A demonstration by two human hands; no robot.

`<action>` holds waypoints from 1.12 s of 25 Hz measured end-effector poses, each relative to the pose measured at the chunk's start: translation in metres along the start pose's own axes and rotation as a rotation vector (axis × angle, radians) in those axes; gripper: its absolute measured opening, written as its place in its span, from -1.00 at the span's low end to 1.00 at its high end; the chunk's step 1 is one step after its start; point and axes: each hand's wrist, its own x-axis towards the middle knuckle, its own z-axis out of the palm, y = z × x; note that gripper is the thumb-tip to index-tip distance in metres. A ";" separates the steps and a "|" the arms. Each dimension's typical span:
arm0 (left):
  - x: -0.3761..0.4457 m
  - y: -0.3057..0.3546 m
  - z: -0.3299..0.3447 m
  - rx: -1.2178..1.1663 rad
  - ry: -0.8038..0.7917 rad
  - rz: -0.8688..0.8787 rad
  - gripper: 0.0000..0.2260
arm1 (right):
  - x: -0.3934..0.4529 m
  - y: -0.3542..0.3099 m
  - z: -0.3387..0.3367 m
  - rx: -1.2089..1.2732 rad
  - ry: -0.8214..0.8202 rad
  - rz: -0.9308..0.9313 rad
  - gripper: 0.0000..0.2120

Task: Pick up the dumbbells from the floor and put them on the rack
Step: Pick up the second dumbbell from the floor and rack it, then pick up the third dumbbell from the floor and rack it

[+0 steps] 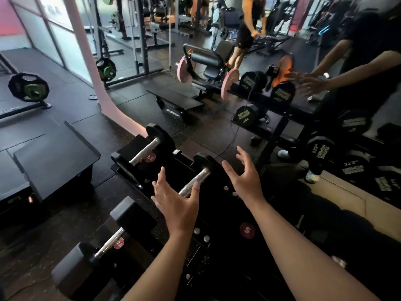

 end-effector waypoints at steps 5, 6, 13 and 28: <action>-0.025 0.060 0.014 -0.010 -0.229 0.188 -0.22 | -0.052 -0.029 -0.076 0.051 0.182 0.003 -0.41; -0.039 0.070 0.018 -0.027 -0.297 0.234 -0.26 | -0.068 -0.030 -0.095 0.062 0.223 0.009 -0.43; -0.196 0.133 0.031 -0.149 -0.775 0.432 -0.67 | -0.254 -0.014 -0.236 0.108 0.572 0.157 -0.62; -0.928 0.140 -0.119 -0.142 -2.016 0.667 -0.88 | -1.005 0.022 -0.417 -0.008 1.453 0.650 -0.75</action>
